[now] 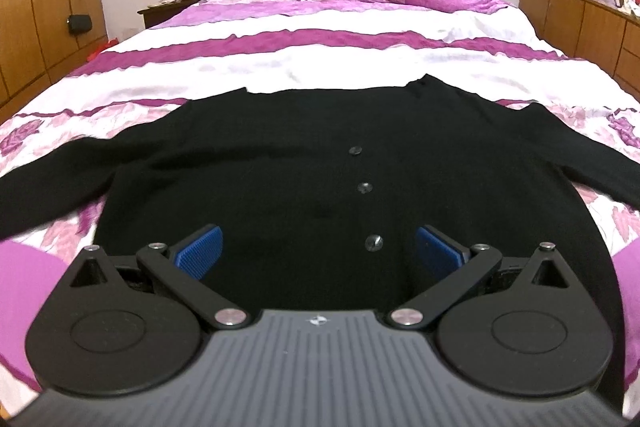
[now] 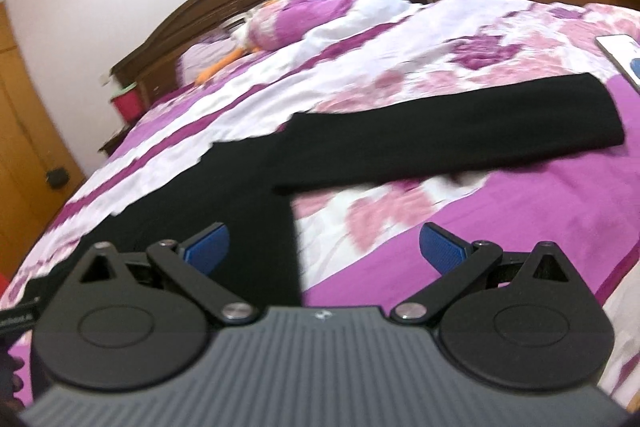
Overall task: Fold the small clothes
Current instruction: 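Move the right gripper over the cuff of a cardigan sleeve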
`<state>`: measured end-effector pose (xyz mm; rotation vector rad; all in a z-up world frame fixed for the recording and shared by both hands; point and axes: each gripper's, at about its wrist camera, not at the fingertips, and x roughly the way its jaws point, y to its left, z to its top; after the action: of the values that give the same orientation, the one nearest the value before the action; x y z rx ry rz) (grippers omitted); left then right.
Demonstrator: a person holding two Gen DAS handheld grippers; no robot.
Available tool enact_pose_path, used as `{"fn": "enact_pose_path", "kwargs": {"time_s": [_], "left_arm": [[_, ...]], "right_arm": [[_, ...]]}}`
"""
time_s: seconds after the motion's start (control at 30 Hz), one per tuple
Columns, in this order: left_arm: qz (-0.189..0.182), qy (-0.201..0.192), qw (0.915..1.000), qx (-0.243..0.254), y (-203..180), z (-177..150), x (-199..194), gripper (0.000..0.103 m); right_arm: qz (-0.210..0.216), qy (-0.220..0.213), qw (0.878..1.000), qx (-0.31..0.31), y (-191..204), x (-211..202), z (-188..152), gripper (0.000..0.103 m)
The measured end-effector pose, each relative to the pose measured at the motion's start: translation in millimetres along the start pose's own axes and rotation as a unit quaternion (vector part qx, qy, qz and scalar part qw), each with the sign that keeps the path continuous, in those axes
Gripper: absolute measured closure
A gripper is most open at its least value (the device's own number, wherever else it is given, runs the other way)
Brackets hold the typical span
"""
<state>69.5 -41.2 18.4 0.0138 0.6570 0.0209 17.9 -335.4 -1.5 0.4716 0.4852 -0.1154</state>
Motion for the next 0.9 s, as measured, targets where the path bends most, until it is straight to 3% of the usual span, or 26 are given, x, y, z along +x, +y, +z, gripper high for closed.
{"fn": "enact_pose_path", "kwargs": {"time_s": [0.2, 0.4, 0.6, 0.9], "left_arm": [[-0.001, 0.029, 0.9995, -0.008, -8, 4, 34, 0.0], [-0.008, 0.067, 0.9976, -0.014, -14, -3, 64, 0.0], [0.006, 0.059, 0.9983, 0.004, -22, -15, 74, 0.0], [0.006, 0.049, 0.9987, 0.013, -22, -18, 80, 0.0]], "right_arm": [[-0.028, -0.002, 0.999, 0.037, -39, 21, 17, 0.0], [-0.009, 0.007, 0.997, 0.083, -73, 48, 15, 0.0], [0.005, -0.022, 0.994, 0.106, -82, 59, 8, 0.0], [0.017, -0.054, 0.985, 0.161, -101, 74, 26, 0.0]]}}
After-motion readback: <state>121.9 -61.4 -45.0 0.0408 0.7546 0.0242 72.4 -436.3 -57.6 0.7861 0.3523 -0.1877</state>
